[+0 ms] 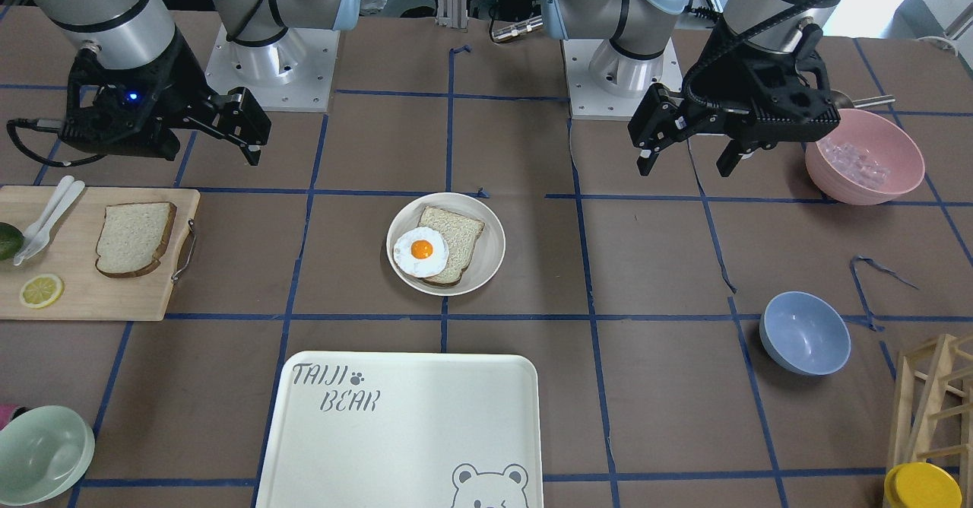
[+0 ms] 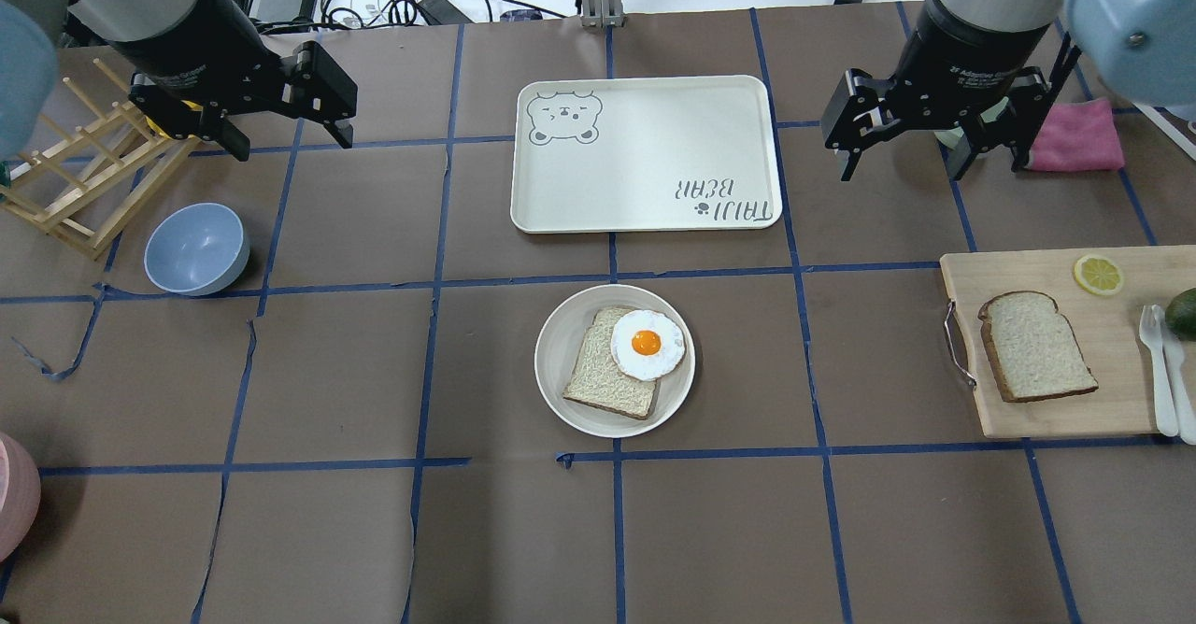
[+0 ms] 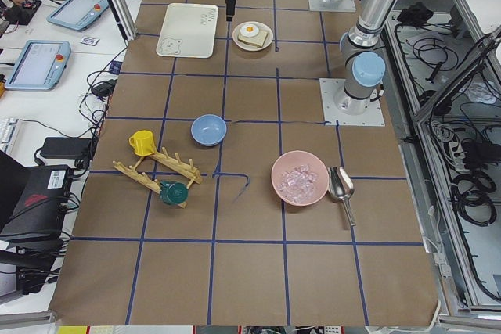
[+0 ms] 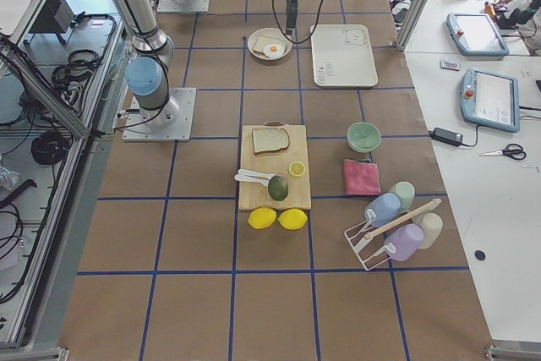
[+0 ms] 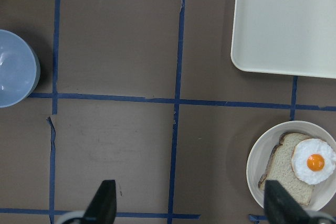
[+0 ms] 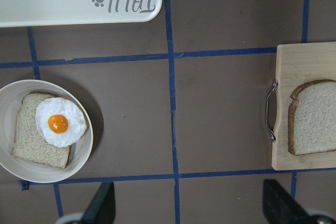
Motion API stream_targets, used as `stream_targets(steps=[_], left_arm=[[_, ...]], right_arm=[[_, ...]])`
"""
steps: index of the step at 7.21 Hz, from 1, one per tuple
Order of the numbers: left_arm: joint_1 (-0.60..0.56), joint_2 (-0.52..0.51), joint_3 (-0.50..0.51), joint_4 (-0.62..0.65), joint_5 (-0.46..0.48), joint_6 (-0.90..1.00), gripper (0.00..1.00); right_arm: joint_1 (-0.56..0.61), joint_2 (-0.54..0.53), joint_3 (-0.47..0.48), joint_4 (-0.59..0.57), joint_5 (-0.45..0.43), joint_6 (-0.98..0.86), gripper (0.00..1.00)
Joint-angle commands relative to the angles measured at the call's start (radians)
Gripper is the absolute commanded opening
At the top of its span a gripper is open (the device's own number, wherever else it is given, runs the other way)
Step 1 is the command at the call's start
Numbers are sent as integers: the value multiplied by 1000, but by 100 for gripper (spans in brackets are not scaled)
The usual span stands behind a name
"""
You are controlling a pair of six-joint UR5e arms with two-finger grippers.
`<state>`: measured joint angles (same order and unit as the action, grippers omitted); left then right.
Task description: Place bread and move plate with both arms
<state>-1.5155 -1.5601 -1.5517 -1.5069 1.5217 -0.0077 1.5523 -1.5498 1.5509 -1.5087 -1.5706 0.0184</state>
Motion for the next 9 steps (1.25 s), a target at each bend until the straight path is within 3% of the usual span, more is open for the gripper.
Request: stream_targets(steps=[1,9], left_arm=[[1,0,1,2,0,2,100],[0,3,1,-22,0,-6,100]], right_arm=[[9,1,1,1,-5,0,100],[8,2,3,2,-8,-6,100]])
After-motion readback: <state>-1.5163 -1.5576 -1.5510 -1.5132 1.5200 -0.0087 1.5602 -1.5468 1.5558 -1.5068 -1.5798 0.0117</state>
